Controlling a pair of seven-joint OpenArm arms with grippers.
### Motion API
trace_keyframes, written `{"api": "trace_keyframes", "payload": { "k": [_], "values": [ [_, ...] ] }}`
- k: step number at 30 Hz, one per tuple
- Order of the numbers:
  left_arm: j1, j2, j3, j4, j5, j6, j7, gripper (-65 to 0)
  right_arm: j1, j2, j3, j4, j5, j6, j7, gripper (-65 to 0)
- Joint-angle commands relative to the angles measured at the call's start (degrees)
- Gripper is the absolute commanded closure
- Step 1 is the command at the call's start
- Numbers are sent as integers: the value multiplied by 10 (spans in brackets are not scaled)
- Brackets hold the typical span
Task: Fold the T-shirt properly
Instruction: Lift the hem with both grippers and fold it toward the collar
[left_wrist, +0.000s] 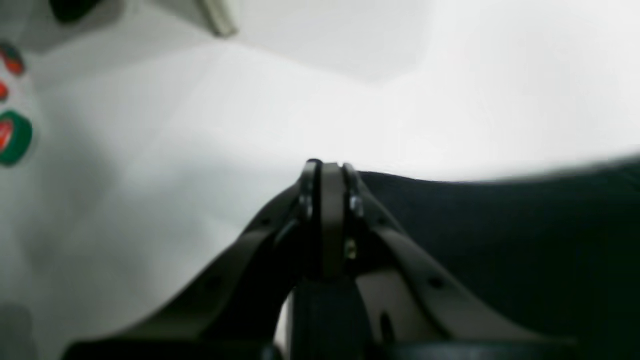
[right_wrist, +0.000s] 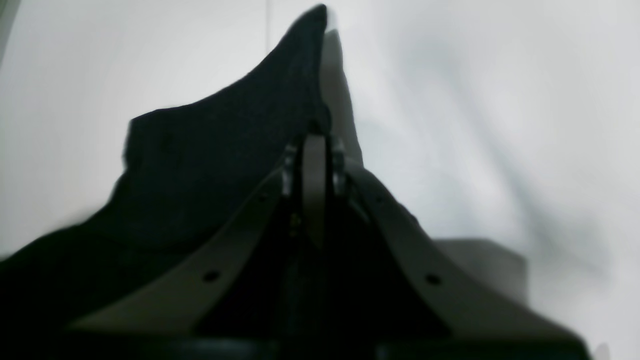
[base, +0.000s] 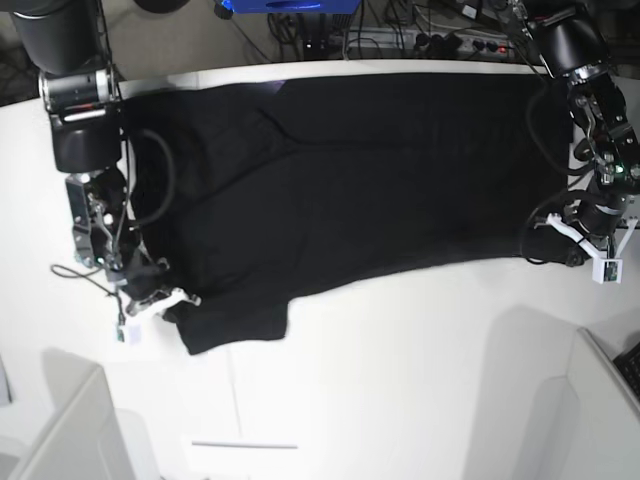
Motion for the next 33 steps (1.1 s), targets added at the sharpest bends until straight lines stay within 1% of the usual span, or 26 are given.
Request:
{"api": "trace_keyframes", "payload": {
  "k": [1, 4, 6, 8, 10, 11, 14, 15, 18, 23, 33],
  "values": [
    [4, -9, -3, 18, -4, 0, -12, 0, 5, 8, 9, 25, 3, 3, 0, 0],
    [24, -8, -3, 38, -4, 0, -11, 0, -12, 8, 34, 55, 3, 3, -35, 0],
    [27, 0, -3, 49, -4, 0, -4, 0, -21, 8, 51, 73, 3, 3, -52, 0],
    [31, 2, -14, 59, -4, 0, 31, 0, -35, 9, 66, 92, 3, 3, -71, 0],
    [31, 10, -36, 69, -4, -2, 52, 0, -49, 9, 79, 111, 3, 3, -90, 0],
    [31, 14, -46, 73, -4, -7, 55, 0, -56, 9, 83, 120, 3, 3, -101, 0],
    [31, 15, -68, 74, -1, -50, 58, 0, -79, 8, 103, 149, 3, 3, -119, 0],
    [31, 15, -69, 74, 2, -56, 58, 0, -86, 7, 111, 160, 3, 3, -123, 0],
    [45, 15, -72, 75, -2, -59, 67, 0, -108, 7, 132, 196, 3, 3, -145, 0],
    [62, 15, -73, 77, -2, -61, 67, 0, -132, 4, 165, 238, 5, 3, -189, 0],
    [94, 19, -73, 115, -3, -61, 70, 0, -190, 2, 218, 341, 6, 3, -249, 0]
  ]
}}
